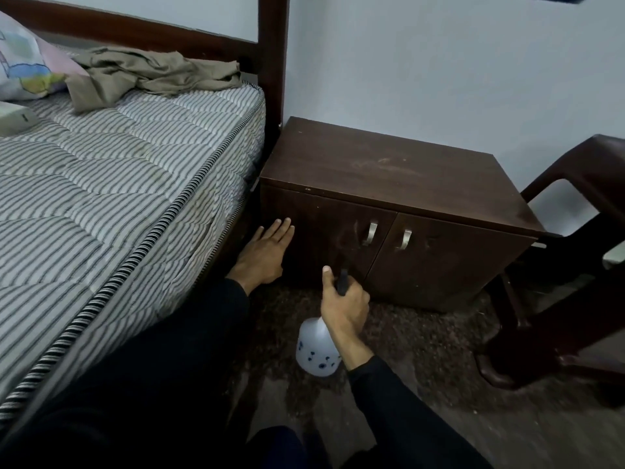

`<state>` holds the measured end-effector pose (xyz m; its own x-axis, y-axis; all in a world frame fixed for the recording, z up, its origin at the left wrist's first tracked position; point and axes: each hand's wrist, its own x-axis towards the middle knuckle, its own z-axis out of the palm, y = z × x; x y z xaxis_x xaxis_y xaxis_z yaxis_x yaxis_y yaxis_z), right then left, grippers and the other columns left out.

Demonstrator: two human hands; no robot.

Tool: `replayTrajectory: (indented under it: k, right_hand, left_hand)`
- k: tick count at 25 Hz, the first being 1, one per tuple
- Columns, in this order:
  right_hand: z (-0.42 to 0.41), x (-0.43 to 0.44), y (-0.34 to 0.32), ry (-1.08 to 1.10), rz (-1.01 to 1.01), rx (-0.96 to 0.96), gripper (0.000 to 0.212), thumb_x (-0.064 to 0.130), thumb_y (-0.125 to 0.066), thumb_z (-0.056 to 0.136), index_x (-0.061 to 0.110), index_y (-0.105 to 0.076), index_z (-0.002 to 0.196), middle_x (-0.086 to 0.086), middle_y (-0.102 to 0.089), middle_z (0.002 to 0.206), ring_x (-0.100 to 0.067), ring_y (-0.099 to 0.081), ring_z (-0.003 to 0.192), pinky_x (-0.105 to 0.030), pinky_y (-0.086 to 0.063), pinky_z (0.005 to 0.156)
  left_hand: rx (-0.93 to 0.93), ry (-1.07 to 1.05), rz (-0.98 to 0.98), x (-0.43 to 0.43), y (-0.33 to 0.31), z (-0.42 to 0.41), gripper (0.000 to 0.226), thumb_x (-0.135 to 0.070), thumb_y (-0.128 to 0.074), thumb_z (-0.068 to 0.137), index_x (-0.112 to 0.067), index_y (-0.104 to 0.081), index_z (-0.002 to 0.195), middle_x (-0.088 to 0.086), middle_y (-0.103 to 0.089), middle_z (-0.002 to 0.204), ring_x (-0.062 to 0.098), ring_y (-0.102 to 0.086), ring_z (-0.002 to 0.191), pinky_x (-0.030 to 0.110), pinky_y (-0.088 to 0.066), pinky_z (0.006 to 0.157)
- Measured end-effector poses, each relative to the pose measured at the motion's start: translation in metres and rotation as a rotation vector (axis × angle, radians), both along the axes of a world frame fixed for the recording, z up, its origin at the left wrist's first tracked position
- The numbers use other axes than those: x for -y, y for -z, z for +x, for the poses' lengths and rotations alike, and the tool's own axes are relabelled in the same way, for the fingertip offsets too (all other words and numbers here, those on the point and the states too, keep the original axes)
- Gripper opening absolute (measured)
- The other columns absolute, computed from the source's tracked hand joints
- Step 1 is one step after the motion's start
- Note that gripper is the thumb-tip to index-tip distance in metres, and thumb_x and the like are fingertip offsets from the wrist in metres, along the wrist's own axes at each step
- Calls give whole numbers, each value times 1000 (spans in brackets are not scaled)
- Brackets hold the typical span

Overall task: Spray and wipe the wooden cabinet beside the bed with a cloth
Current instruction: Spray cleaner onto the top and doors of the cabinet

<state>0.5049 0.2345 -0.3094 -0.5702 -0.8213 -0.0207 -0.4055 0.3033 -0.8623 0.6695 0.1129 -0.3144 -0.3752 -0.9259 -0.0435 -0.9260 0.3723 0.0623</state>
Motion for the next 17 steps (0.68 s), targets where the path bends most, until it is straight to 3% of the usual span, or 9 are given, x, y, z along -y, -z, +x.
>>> replayTrajectory:
  k: [4, 7, 9, 12, 17]
  right_hand:
    - [-33, 0, 9, 90, -13, -20, 46, 65, -64, 87, 29, -58, 57, 12, -57, 61, -3, -53, 57, -30, -44, 62]
    - [-49, 1, 13, -63, 42, 64, 35, 58, -65, 90, 26, -67, 75, 1, -69, 72, -19, -70, 68, -41, -60, 68]
    - [-54, -1, 16, -89, 16, 42, 34, 54, -65, 92, 24, -66, 76, -1, -69, 71, -21, -71, 67, -41, -61, 68]
    - [-55, -1, 14, 20, -115, -4, 49, 57, -65, 90, 23, -57, 56, 5, -58, 54, -12, -60, 52, -30, -49, 56]
    - [-58, 5, 13, -108, -81, 84, 40, 61, -68, 88, 24, -65, 73, 0, -66, 67, -19, -69, 61, -37, -58, 60]
  left_hand:
    - [-14, 20, -8, 0, 8, -26, 93, -17, -59, 90, -19, 4, 160, -2, 16, 167, 15, 11, 154, 39, 4, 122]
    - [-16, 0, -15, -2, 14, -32, 94, -18, -58, 91, -18, 6, 159, 0, 23, 165, 15, 14, 154, 41, 2, 124]
    - [-16, -3, -16, -3, 16, -33, 94, -19, -58, 92, -17, 7, 159, 0, 25, 165, 16, 15, 153, 41, 3, 124]
    - [-10, -14, -13, -2, 16, -33, 94, -22, -58, 93, -18, 8, 159, 0, 27, 163, 15, 16, 153, 40, 6, 122]
    - [7, -26, -10, -3, 18, -37, 96, -26, -60, 93, -18, 10, 159, 0, 28, 161, 14, 18, 151, 39, 10, 119]
